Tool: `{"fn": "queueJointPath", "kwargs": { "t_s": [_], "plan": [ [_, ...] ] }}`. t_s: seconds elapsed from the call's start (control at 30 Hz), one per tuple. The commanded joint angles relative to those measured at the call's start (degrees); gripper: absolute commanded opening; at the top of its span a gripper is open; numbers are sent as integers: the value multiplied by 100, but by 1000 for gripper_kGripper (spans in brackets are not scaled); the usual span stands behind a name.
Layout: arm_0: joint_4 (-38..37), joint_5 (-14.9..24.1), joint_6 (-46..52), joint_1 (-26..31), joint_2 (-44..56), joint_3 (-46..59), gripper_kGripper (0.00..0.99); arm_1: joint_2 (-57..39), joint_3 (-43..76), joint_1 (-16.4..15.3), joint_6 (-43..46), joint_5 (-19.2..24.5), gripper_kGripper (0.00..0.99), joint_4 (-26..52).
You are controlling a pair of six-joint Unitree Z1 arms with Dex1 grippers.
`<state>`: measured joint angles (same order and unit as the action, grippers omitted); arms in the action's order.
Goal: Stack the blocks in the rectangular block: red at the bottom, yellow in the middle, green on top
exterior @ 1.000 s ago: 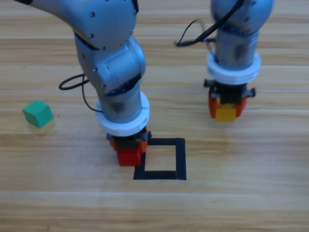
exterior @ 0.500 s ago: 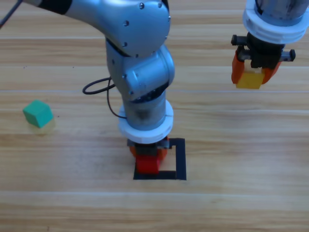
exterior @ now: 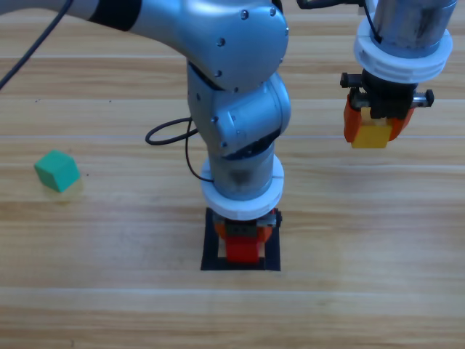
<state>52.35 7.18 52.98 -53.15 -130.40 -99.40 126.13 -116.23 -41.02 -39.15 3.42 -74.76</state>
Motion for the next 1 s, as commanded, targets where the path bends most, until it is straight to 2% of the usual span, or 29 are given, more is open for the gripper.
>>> {"fn": "queueJointPath", "kwargs": {
  "t_s": [0.03, 1.0],
  "plan": [
    [38, 91, 116, -117, -381, -106, 40, 369, 31, -3, 22, -87, 0, 15],
    [64, 117, 11, -99, -513, -273, 38, 413, 22, 6, 127, -246, 0, 102]
  ]
}}
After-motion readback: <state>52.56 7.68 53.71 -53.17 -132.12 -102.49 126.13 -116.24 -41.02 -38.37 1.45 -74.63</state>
